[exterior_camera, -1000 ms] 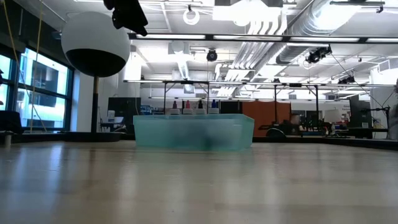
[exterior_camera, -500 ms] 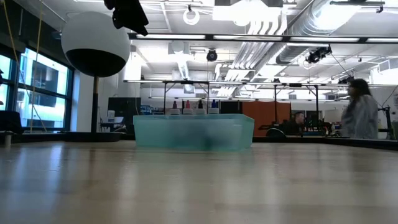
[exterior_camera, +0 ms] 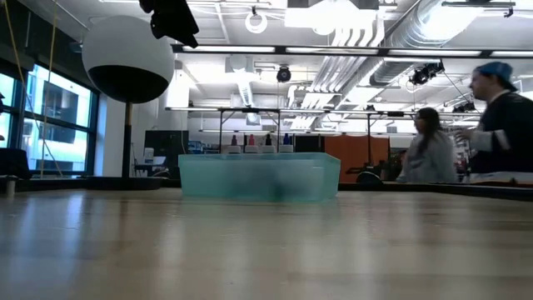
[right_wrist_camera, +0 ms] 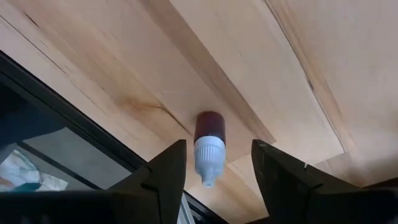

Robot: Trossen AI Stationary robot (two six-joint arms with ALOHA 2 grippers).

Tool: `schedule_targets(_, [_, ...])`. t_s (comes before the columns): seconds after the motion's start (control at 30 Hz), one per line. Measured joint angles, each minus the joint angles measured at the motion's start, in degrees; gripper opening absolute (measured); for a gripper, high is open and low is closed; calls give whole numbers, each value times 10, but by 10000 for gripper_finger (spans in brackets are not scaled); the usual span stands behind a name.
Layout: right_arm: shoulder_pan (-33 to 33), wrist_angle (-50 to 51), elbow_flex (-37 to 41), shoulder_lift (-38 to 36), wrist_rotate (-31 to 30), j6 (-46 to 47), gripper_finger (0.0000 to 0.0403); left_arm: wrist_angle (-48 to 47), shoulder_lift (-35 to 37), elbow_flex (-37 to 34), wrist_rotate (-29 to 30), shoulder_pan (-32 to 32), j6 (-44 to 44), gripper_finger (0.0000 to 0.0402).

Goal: Pick & Place food coloring
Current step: Put the orange food coloring bottle into the bin

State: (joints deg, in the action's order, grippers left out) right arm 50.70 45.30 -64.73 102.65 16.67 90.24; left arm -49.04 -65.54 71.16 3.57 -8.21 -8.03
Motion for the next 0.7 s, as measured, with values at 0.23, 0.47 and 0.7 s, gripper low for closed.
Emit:
schedule_targets(0.23, [6, -2, 0, 0, 0, 24, 173, 0, 0, 0, 0, 0, 0, 209])
schedule_targets(0.47, [13, -3, 0, 0, -14, 43, 169, 0, 0, 0, 0, 0, 0, 209])
schedule_targets(0.7, [13, -4, 0, 0, -16, 43, 146, 0, 0, 0, -1, 0, 0, 209])
